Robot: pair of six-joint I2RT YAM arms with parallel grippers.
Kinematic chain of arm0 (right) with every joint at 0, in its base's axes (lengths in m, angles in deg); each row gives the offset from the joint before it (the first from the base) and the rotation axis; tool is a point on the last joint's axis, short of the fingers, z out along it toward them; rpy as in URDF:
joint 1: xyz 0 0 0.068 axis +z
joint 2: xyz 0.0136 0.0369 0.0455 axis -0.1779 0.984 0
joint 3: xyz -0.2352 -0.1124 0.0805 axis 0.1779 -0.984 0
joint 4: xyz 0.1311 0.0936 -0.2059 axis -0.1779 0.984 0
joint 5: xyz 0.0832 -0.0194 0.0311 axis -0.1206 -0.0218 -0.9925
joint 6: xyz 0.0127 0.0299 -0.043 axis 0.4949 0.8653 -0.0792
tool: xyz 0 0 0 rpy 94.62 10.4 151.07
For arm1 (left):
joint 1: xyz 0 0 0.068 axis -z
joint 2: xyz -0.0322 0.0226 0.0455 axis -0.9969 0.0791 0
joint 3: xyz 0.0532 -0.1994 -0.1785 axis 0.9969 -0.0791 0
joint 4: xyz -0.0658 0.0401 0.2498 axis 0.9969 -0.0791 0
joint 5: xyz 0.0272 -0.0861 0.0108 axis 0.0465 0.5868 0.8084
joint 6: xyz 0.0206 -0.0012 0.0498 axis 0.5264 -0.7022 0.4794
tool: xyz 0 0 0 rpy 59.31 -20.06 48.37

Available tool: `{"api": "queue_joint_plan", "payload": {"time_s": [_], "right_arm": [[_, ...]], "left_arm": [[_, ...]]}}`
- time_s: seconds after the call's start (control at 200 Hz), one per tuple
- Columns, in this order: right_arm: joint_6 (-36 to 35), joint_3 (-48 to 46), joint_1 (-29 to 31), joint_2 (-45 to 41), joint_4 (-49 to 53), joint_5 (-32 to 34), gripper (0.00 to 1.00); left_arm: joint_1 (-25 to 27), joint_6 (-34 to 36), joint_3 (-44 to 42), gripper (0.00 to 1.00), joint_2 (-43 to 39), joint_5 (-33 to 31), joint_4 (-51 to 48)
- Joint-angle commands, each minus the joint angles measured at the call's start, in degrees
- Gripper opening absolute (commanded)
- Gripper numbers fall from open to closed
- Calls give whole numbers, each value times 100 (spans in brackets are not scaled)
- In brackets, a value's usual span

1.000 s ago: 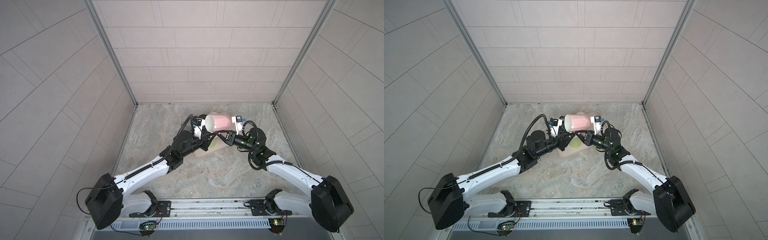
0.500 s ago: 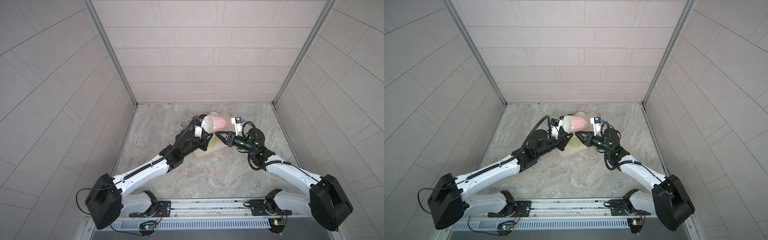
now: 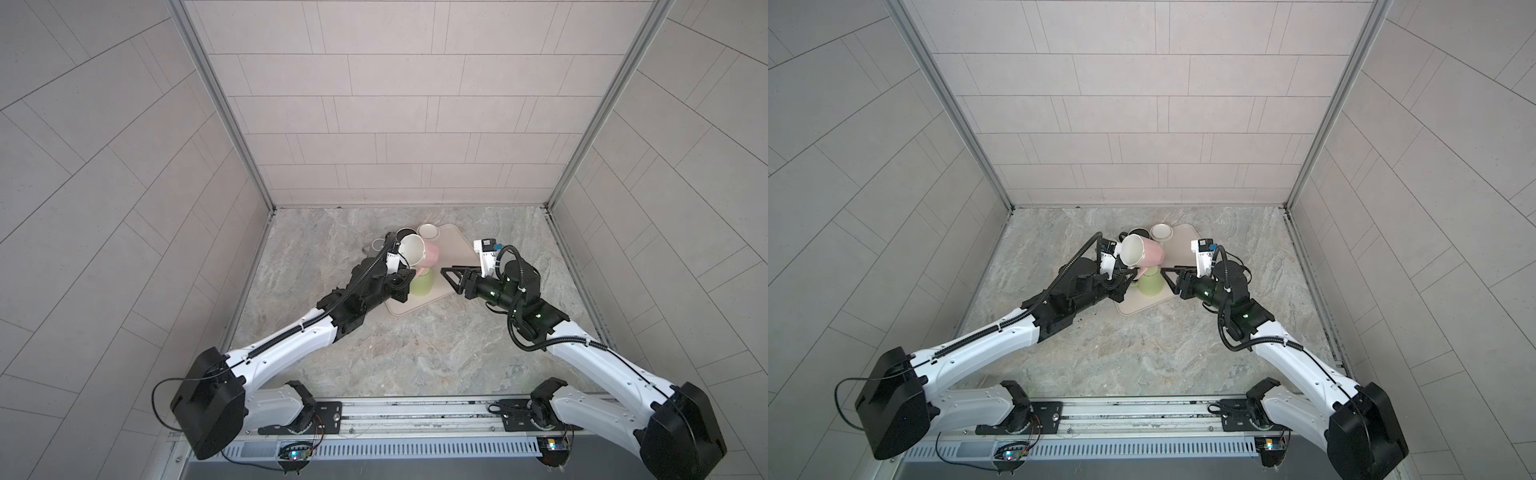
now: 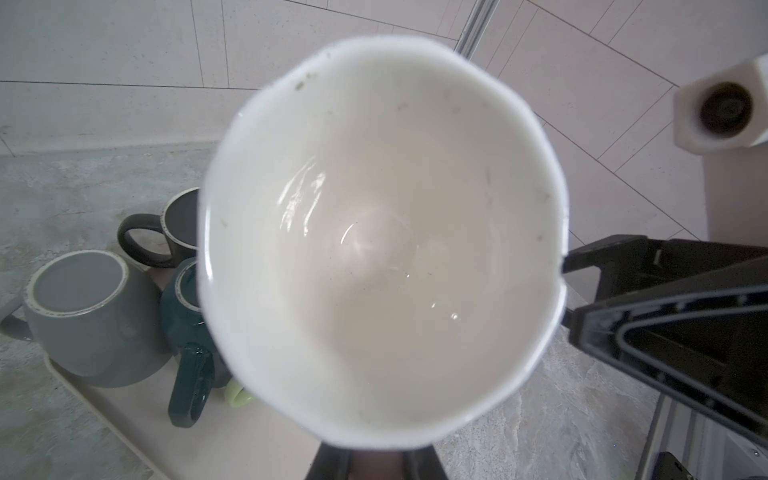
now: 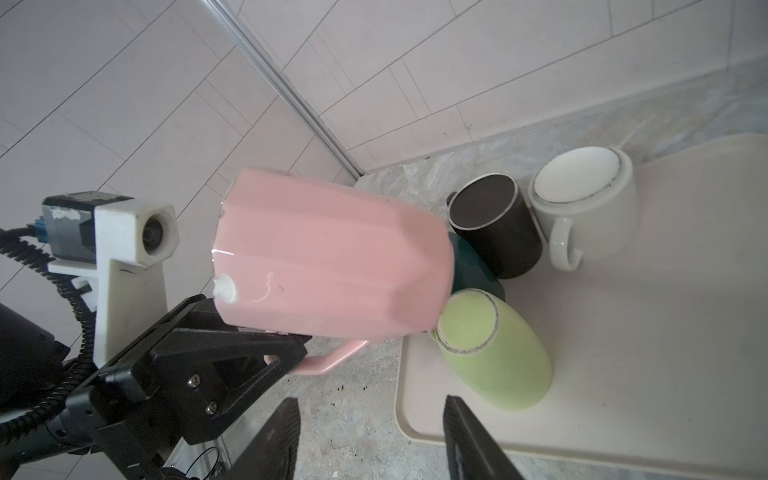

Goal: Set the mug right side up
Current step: 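Open the right gripper off the pink mug while the left gripper holds it, then carry the pink mug off the tray with the left gripper while the right withdraws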

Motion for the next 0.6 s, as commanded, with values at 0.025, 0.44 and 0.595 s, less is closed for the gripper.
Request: {"api": "queue_joint_plan", "payload": {"time_s": [0.025, 0.44, 0.595], "right_arm": [[-343, 218, -37, -341, 1094, 748, 58], [-545, -116, -505, -923, 2441, 1157, 69], [-840, 177, -671, -797, 3575, 1842, 82]], "left_arm": [[-206, 184, 451, 0, -80, -160, 168], [-750, 636, 717, 0, -168, -628, -743], [-1161, 681, 628, 0, -452, -1117, -968]]}}
